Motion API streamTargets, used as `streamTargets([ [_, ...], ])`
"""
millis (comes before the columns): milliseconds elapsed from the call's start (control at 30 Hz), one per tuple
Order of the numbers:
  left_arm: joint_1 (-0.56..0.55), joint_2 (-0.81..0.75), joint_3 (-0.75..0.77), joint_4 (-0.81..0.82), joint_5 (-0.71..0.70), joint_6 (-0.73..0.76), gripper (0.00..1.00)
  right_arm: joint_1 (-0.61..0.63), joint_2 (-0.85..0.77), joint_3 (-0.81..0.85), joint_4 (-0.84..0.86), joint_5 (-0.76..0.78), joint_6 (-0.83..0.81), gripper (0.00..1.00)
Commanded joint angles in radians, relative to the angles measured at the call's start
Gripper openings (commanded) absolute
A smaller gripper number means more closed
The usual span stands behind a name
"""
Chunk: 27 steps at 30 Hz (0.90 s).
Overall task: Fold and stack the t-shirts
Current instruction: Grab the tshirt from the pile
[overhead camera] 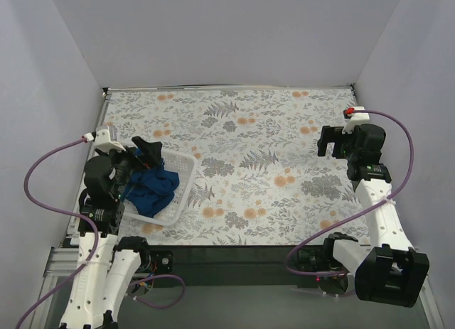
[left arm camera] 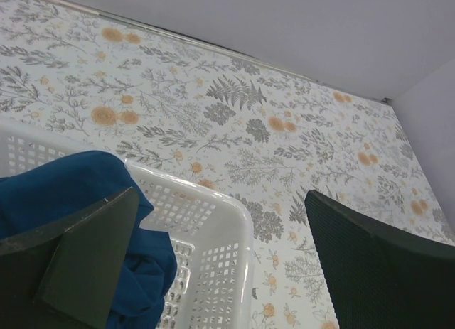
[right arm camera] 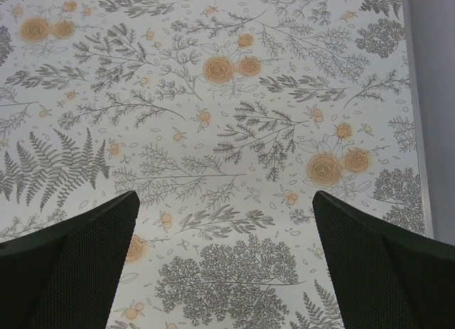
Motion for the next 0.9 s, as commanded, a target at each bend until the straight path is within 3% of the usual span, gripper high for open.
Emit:
streamTargets([
  [0, 0.003, 0.017, 0.041, -0.114, 0.064, -0.012, 0.98, 0.0, -0.024, 0.048, 0.059, -0.047, 0.006, 0.99],
  [33, 0.003, 0.023, 0.041, -0.14, 0.07, -0.01, 0.98, 0.0, -0.03, 0.048, 0.06, -0.078, -0.052, 0.99],
  [167, 0.002, 0.063, 0.052, -0.209, 0.102, -0.065, 0.95, 0.013, -0.087, 0.007, 0.03, -0.437, -0.315, 0.98],
  [333, 0.002, 0.178, 0.098, -0.29, 0.145, -0.09, 0.89, 0.018, -0.121, -0.069, -0.065, -0.685, -0.453, 0.98],
  [567, 0.002, 0.388, 0.132, -0.369, 0.083, -0.113, 0.82, 0.007, -0.104, -0.146, -0.042, -0.739, -0.439, 0.98],
  [800, 0.002, 0.544, 0.143, -0.352, -0.195, -0.18, 0.82, 0.0, -0.093, -0.16, -0.044, -0.774, -0.445, 0.98],
  [867, 0.0, 0.581, 0.146, -0.321, -0.235, -0.212, 0.75, 0.0, -0.094, -0.16, -0.042, -0.782, -0.442, 0.98],
])
